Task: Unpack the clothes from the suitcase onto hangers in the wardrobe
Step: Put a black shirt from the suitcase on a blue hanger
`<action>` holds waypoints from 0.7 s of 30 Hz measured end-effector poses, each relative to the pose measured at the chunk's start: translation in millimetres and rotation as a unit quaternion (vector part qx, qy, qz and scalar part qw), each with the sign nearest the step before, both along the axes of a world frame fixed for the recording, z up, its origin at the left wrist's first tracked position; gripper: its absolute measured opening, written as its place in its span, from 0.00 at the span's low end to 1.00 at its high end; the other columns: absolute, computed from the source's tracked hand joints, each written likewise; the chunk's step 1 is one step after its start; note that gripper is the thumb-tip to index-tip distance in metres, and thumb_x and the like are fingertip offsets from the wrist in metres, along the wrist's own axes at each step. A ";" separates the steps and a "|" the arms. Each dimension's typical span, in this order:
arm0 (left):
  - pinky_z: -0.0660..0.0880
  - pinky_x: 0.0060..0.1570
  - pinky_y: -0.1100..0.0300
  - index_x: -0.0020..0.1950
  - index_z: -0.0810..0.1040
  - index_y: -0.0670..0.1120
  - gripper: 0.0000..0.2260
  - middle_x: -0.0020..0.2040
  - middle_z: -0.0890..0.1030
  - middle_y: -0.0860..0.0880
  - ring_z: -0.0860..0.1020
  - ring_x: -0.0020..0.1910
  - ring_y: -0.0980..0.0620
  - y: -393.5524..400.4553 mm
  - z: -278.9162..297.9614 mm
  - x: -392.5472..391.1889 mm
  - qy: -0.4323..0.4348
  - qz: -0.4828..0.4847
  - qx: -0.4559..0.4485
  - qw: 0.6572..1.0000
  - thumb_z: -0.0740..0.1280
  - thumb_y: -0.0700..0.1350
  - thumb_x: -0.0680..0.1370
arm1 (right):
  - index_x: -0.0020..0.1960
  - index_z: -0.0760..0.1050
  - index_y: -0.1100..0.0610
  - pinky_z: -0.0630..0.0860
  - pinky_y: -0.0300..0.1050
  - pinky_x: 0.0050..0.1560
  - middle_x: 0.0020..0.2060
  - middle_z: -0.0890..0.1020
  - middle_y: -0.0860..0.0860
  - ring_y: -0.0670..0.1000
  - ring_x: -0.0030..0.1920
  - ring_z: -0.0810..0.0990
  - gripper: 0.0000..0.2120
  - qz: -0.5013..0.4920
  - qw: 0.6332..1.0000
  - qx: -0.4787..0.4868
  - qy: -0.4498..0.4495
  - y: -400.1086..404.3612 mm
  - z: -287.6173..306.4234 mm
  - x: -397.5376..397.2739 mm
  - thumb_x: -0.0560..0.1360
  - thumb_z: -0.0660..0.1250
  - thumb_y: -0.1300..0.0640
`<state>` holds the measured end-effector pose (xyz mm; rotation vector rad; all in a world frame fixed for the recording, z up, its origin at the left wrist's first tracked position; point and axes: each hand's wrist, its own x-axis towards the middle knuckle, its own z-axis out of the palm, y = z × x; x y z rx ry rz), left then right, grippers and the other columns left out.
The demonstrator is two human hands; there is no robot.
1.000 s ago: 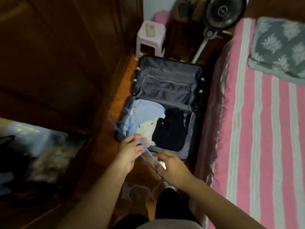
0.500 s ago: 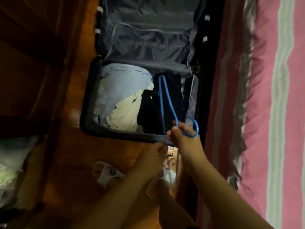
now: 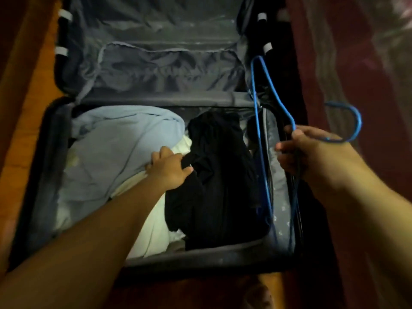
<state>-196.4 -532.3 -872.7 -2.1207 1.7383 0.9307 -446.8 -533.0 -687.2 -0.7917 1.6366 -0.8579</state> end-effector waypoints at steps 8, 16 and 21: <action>0.70 0.66 0.46 0.62 0.77 0.45 0.14 0.61 0.80 0.41 0.73 0.66 0.37 7.4 29.4 21.0 0.230 0.099 -0.036 0.968 0.59 0.53 0.85 | 0.51 0.75 0.58 0.72 0.36 0.32 0.35 0.80 0.53 0.47 0.29 0.74 0.09 0.017 0.996 -0.032 0.084 -17.2 1.3 19.0 0.84 0.57 0.57; 0.77 0.44 0.64 0.51 0.79 0.48 0.09 0.47 0.85 0.51 0.84 0.48 0.55 27.8 224.8 143.0 0.424 0.189 -0.208 0.861 0.60 0.46 0.85 | 0.58 0.71 0.60 0.70 0.32 0.24 0.35 0.77 0.54 0.45 0.24 0.71 0.08 -0.026 0.996 -0.081 0.041 -15.0 28.0 36.1 0.85 0.56 0.57; 0.70 0.46 0.58 0.56 0.80 0.45 0.16 0.53 0.81 0.44 0.77 0.46 0.49 47.2 143.1 194.6 -0.060 -0.026 0.126 0.990 0.66 0.57 0.81 | 0.57 0.72 0.61 0.64 0.31 0.19 0.37 0.77 0.59 0.42 0.17 0.68 0.06 0.025 0.994 -0.060 0.084 -9.0 20.2 50.0 0.84 0.57 0.60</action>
